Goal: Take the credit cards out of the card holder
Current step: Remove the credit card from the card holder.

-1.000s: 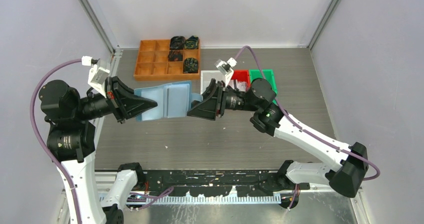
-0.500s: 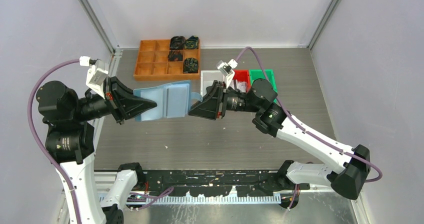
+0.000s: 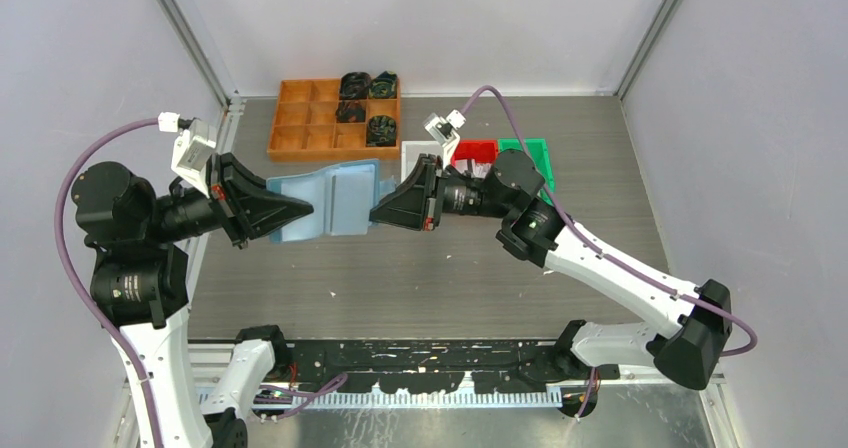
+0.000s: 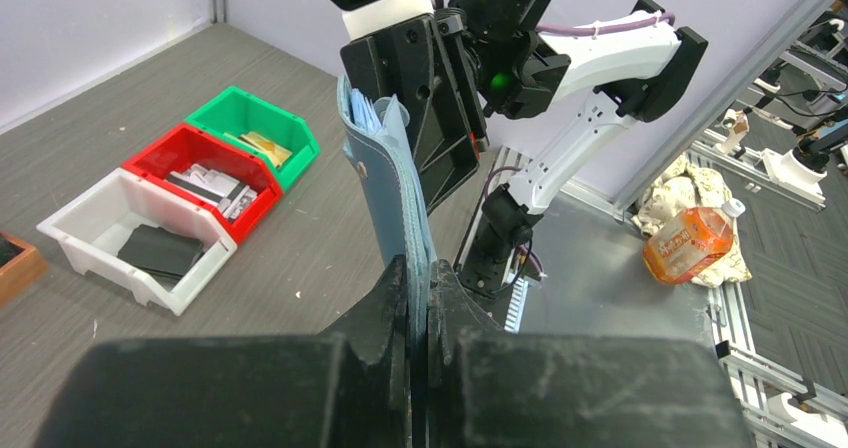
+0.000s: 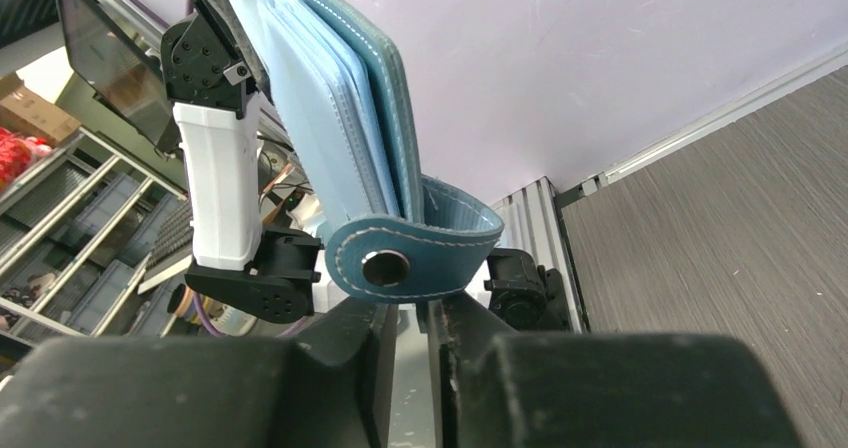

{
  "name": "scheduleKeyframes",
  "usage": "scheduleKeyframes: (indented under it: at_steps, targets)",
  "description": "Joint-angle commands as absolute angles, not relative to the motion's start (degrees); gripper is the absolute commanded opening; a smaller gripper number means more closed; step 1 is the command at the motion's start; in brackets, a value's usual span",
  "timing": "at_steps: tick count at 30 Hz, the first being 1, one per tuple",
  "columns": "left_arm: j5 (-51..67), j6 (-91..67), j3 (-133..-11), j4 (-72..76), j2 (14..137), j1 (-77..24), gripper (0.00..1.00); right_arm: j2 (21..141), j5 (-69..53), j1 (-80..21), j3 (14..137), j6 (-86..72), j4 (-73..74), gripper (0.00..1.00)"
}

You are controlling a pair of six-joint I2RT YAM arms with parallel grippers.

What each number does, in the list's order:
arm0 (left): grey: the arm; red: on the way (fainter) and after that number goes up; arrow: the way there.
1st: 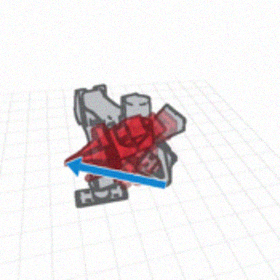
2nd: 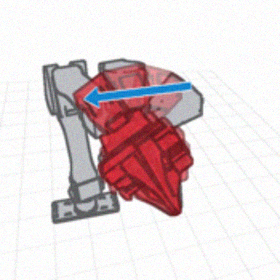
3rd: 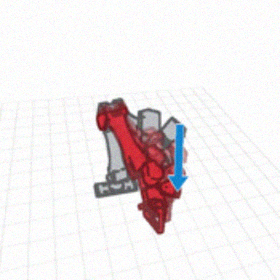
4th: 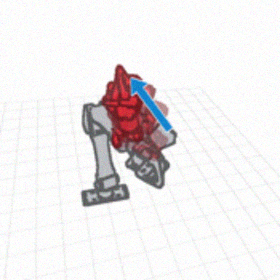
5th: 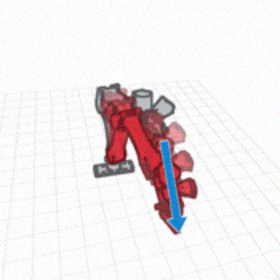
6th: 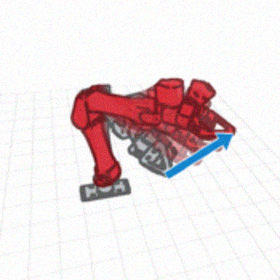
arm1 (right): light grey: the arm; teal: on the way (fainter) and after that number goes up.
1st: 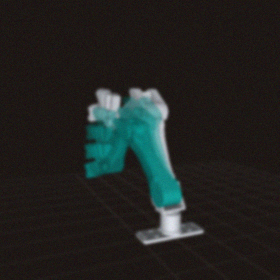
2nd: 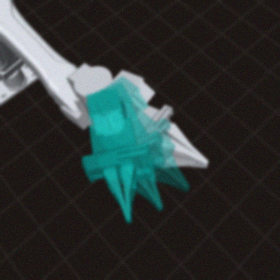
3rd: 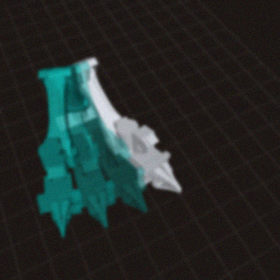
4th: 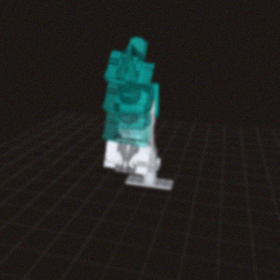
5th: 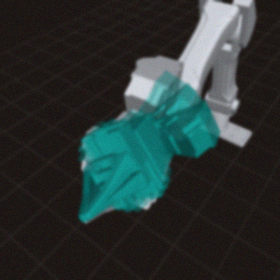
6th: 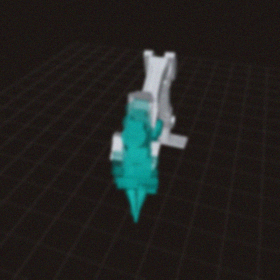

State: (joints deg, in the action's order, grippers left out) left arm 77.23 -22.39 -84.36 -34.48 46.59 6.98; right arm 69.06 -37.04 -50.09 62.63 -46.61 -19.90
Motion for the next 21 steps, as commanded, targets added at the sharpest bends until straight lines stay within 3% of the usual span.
scheduleKeyframes:
  at_steps: [1, 12, 21]
  targets:
    - [78.1, -23.5, -86.5, -31.8, 46.4, 7.0, 0.01, 68.7, -35.5, -51.1, 66.0, -44.5, -21.5, 0.19]
    - [78.1, -24.0, -85.8, -31.5, 46.5, 7.0, 0.02, 72.0, -33.3, -54.0, 69.7, -44.3, -24.1, 0.31]
    - [78.3, -23.3, -84.6, -31.2, 45.9, 7.0, 0.01, 71.8, -33.9, -55.3, 70.1, -44.4, -25.0, 0.23]
